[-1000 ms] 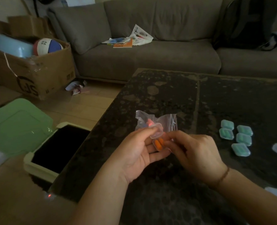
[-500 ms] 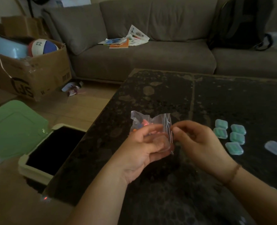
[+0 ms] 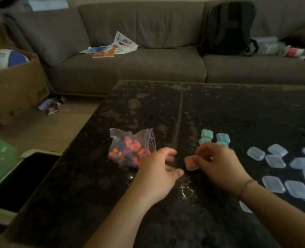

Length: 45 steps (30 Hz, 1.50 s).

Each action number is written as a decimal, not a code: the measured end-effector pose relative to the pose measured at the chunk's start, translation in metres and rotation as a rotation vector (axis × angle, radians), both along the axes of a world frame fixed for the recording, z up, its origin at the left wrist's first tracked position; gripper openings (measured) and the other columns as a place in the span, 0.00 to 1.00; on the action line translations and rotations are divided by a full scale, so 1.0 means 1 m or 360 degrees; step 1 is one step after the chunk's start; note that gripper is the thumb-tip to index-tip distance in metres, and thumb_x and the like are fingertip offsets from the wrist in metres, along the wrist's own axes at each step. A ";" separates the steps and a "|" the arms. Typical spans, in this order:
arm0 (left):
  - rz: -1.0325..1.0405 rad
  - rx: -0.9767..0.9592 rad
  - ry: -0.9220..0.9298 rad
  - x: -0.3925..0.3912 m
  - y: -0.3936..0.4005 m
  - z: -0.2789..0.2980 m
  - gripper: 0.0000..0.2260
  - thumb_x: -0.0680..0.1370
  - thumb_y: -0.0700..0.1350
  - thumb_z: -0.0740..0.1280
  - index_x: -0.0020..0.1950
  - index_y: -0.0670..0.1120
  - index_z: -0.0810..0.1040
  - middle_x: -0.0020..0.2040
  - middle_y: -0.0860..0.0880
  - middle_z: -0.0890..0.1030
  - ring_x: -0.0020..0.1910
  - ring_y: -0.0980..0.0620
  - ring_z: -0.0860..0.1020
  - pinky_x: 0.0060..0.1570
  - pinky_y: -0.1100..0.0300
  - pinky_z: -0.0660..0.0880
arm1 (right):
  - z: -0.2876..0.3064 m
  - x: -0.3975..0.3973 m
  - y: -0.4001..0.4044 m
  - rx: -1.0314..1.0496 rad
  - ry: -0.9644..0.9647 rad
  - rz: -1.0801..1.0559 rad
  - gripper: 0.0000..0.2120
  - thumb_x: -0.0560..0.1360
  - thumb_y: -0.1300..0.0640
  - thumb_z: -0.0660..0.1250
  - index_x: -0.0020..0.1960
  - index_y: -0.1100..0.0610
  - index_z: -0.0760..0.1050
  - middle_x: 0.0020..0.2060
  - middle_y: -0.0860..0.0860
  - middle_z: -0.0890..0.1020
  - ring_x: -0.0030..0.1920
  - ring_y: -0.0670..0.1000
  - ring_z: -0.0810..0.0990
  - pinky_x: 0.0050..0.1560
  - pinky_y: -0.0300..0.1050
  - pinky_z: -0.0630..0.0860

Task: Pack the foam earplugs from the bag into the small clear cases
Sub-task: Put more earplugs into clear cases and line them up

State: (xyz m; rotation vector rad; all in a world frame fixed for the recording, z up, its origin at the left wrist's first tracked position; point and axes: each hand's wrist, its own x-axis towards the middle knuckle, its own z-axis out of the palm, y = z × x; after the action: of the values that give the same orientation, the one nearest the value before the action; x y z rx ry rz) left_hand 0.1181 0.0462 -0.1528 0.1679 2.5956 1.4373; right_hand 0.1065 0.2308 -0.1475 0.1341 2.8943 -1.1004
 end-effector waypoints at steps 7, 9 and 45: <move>-0.0036 -0.0134 0.0073 -0.007 0.022 -0.002 0.23 0.77 0.44 0.75 0.70 0.56 0.75 0.55 0.60 0.80 0.48 0.63 0.83 0.50 0.66 0.79 | 0.006 -0.003 0.013 0.0466 0.0233 -0.0028 0.05 0.77 0.46 0.65 0.51 0.44 0.77 0.44 0.45 0.81 0.44 0.45 0.80 0.46 0.47 0.81; -0.0044 -0.0120 0.0061 -0.008 0.029 -0.006 0.23 0.76 0.44 0.75 0.69 0.56 0.76 0.52 0.61 0.80 0.48 0.64 0.83 0.48 0.66 0.80 | 0.018 -0.007 0.039 0.0568 0.0274 -0.0136 0.07 0.77 0.49 0.64 0.54 0.43 0.76 0.46 0.45 0.81 0.45 0.48 0.80 0.45 0.49 0.81; 0.0058 0.1984 -0.0885 0.003 0.015 0.009 0.13 0.70 0.40 0.70 0.53 0.40 0.83 0.50 0.40 0.87 0.47 0.48 0.87 0.43 0.56 0.84 | 0.046 0.011 0.016 -0.0090 0.0869 0.0868 0.11 0.71 0.49 0.74 0.52 0.48 0.79 0.49 0.39 0.80 0.53 0.42 0.79 0.52 0.35 0.75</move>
State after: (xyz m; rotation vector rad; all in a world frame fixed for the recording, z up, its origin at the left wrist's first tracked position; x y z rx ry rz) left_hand 0.1208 0.0611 -0.1443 -0.1252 1.0269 2.4275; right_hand 0.1173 0.2472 -0.1015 -1.0433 2.9999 -1.2399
